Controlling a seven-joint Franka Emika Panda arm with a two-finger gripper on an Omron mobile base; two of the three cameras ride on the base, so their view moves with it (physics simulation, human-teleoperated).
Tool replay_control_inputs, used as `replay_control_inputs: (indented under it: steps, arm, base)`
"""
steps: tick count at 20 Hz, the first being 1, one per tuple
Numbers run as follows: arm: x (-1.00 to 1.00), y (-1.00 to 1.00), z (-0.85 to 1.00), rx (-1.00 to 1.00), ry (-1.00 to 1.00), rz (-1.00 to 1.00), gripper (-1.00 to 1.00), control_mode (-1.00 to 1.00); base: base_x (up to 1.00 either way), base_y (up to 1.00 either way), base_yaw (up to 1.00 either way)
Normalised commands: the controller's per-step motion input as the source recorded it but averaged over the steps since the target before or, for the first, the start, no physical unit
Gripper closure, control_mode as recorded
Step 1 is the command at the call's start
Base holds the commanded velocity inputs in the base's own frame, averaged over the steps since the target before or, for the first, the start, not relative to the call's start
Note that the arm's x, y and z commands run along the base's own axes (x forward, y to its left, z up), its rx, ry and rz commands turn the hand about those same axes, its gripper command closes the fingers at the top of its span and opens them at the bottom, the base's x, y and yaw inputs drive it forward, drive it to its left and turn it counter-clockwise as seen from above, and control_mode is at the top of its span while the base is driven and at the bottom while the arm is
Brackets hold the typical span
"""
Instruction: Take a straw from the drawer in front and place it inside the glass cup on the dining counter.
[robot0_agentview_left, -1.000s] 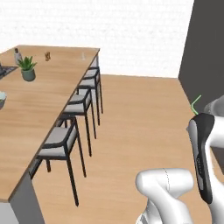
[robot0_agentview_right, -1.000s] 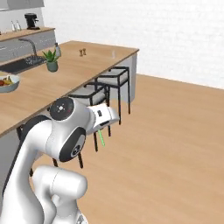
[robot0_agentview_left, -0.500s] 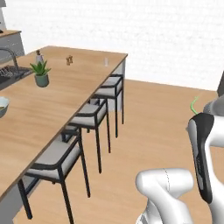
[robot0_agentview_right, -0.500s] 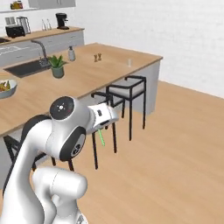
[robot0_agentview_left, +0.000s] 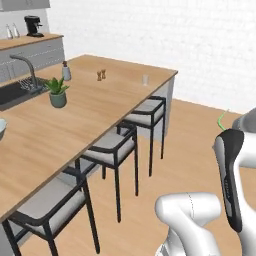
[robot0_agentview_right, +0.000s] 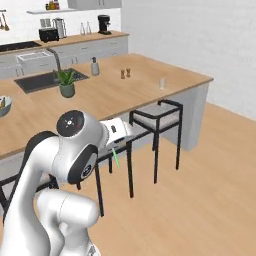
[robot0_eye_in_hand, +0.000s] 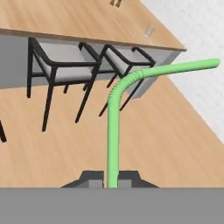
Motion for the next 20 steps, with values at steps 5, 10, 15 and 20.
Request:
replay_control_inputs:
  steps: [5,10,15,20]
  arm:
    - [0.00,0.00,0.00,0.00,0.00,0.00,1.00,1.00]
    - [0.00,0.00,0.00,0.00,0.00,0.00,1.00,1.00]
    - [0.00,0.00,0.00,0.00,0.00,0.00,1.00,1.00]
    - [0.00,0.00,0.00,0.00,0.00,0.00,1.00,1.00]
  base:
    - [0.69,-0.72,0.40]
    - [0.58,-0.76,0.40]
    - [0.49,-0.78,0.39]
    - [0.51,-0.75,0.37]
